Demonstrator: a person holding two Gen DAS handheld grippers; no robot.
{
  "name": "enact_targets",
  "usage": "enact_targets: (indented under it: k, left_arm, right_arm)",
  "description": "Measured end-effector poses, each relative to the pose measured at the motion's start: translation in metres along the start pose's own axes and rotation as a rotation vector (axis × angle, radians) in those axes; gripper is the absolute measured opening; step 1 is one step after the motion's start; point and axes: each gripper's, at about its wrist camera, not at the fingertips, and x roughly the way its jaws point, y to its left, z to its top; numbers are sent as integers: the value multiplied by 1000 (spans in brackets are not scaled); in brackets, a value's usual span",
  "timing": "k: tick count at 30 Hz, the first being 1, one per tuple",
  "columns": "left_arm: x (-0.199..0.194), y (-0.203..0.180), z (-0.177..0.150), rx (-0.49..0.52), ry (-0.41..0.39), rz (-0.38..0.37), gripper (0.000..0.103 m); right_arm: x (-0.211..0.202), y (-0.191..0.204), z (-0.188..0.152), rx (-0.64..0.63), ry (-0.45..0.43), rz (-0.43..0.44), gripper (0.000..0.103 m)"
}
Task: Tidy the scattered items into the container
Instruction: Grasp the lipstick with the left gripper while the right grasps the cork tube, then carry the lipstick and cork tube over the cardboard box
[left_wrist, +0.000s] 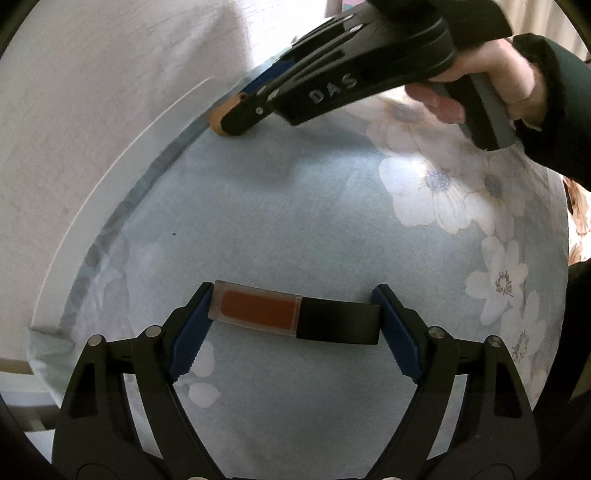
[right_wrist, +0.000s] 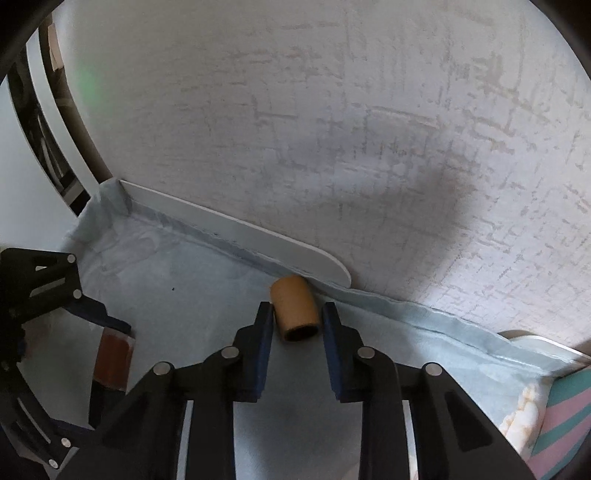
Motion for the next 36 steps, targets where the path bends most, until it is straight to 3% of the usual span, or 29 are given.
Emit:
enact_targets:
  k: [6, 11, 14, 20, 25, 36]
  left_arm:
    - [-25, -3, 15, -64, -40, -33, 83]
    - [-55, -15, 21, -104, -67, -9, 83]
    - [-73, -3, 21, -119, -94, -1, 83]
    - [-105, -27, 72, -147, -181, -16, 83]
    - [-121, -71, 132, -116, -213, 25, 83]
    - [-97, -153, 219, -102, -248, -48, 83]
  right_arm:
    - [-32, -2, -3, 46, 2, 19, 21]
    - [-75, -12, 1, 85, -17, 58, 21]
    - [-109, -17, 4, 90, -36, 69, 21]
    - [-180, -29, 7, 45, -79, 52, 21]
    - [-231, -44, -5, 10, -88, 25, 21]
    - [-301, -108, -88, 4, -5, -60, 21]
